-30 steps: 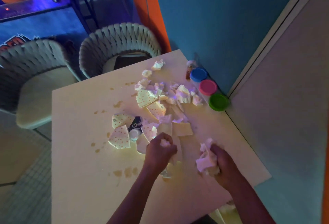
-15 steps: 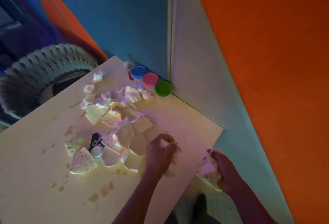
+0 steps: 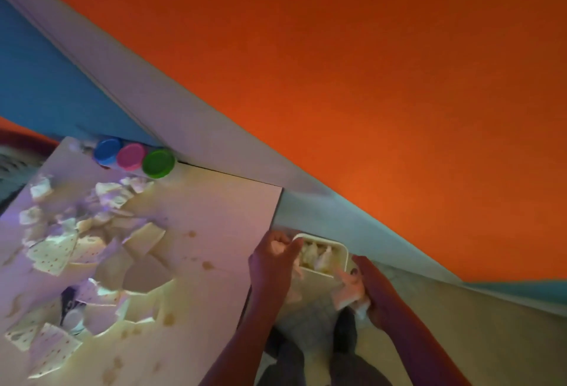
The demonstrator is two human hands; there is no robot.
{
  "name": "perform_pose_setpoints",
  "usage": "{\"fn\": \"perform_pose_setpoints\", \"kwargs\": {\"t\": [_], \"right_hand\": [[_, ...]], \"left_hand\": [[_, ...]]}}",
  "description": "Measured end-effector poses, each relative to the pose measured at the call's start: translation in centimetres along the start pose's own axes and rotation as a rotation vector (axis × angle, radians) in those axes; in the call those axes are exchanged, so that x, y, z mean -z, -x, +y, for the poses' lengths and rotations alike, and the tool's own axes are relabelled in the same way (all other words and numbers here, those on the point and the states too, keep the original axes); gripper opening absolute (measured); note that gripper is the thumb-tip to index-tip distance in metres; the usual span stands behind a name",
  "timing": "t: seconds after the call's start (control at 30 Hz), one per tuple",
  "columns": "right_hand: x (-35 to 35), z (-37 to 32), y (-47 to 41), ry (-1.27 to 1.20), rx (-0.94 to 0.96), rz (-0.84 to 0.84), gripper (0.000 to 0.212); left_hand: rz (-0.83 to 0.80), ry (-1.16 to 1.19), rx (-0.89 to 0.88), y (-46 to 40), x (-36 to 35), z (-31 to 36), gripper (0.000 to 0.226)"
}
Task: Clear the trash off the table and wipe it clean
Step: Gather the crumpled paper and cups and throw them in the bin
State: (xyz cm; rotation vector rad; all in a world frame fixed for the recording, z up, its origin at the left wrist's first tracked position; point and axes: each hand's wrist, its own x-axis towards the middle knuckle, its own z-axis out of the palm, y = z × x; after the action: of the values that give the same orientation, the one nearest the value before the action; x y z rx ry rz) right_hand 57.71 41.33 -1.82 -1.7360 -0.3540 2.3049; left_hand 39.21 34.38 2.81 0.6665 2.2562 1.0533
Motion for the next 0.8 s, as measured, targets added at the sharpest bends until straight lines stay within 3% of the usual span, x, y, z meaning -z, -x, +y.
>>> {"fn": "perform_pose_setpoints", "kwargs": {"t": [0.2,0.3,0.43,0.5,0.6,0.8], "right_hand": [[4.7,-0.3,-1.9,0.136,-0.085,0.075,0.034],[5.8,0.1,-3.2,0.240,-0.048,0.172,0.023],[6.1,0.6,-4.5,0.280,0.066,0.177,0.014],[6.2,0.9,-5.0,0.301,0.084,0.164,0.020],[7.0,1.6,-6.5,0.258,0.094,0.194,0.047],[7.6,2.8,-9.1,0.136,0.111,0.130,0.058]], "left_hand": [[-0.003,-0.044,0.066,1.2,-5.8,-1.0,0.030],[-0.025,-0.078,0.101,0.9,-7.8,-2.1,0.031],[-0.067,-0.151,0.101,0.0,-9.8,-3.4,0.030],[-0.091,-0.182,0.094,-1.0,-10.6,-4.2,0.030],[-0.123,-0.227,0.065,-2.3,-11.6,-4.8,0.029],[-0.170,-0.256,0.004,-3.9,-12.3,-7.7,0.030]]}}
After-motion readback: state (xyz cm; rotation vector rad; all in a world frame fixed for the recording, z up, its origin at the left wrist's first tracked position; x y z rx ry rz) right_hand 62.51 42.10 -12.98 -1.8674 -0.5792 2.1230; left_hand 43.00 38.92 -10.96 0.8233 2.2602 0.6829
